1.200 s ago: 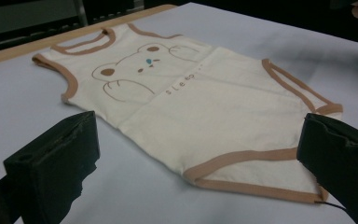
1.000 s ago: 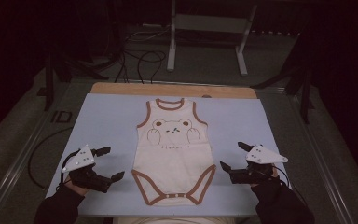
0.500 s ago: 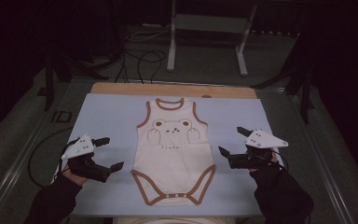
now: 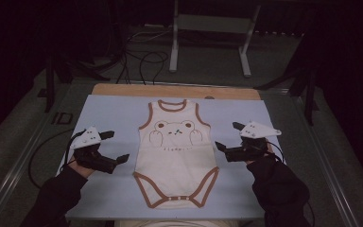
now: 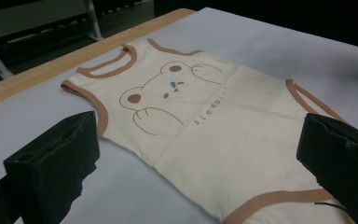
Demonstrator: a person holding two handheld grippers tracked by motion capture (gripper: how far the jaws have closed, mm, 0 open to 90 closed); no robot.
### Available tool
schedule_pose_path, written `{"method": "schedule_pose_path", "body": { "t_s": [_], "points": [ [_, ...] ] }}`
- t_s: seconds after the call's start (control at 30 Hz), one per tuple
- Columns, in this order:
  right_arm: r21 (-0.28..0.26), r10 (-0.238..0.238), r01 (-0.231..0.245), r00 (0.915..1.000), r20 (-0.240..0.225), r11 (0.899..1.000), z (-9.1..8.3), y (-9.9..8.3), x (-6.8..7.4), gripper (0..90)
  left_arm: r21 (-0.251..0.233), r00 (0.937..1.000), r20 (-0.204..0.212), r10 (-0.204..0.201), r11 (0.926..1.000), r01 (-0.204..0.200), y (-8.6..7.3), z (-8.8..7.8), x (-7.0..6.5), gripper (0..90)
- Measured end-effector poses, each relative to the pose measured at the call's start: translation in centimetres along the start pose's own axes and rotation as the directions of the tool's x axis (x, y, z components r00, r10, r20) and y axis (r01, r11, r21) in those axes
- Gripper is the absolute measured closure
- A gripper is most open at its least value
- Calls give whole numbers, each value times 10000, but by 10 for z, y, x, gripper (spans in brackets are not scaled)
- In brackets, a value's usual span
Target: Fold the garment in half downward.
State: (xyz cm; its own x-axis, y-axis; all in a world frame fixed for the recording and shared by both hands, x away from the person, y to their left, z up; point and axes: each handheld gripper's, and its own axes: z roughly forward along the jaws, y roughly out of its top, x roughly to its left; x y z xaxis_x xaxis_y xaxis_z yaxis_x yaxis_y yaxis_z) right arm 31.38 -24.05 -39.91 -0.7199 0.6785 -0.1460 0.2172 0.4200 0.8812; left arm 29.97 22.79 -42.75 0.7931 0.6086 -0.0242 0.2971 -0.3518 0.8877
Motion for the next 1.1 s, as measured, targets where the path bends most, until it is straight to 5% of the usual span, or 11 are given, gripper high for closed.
{"method": "schedule_pose_path", "body": {
  "t_s": [0.23,0.5,1.1],
  "points": [
    [98,235,-232,9993,-285,9997,17,3,-7,94,162,9996,-207,-207,9996,211,5,13,1,1],
    [392,495,-474,9973,-538,9981,37,-3,-13,94,479,9999,36,-153,9987,151,8,28,3,1],
    [1398,732,-625,9946,-732,9882,85,-25,-20,96,1233,9972,-267,-702,9897,730,-5,70,19,2]
  ]
}}
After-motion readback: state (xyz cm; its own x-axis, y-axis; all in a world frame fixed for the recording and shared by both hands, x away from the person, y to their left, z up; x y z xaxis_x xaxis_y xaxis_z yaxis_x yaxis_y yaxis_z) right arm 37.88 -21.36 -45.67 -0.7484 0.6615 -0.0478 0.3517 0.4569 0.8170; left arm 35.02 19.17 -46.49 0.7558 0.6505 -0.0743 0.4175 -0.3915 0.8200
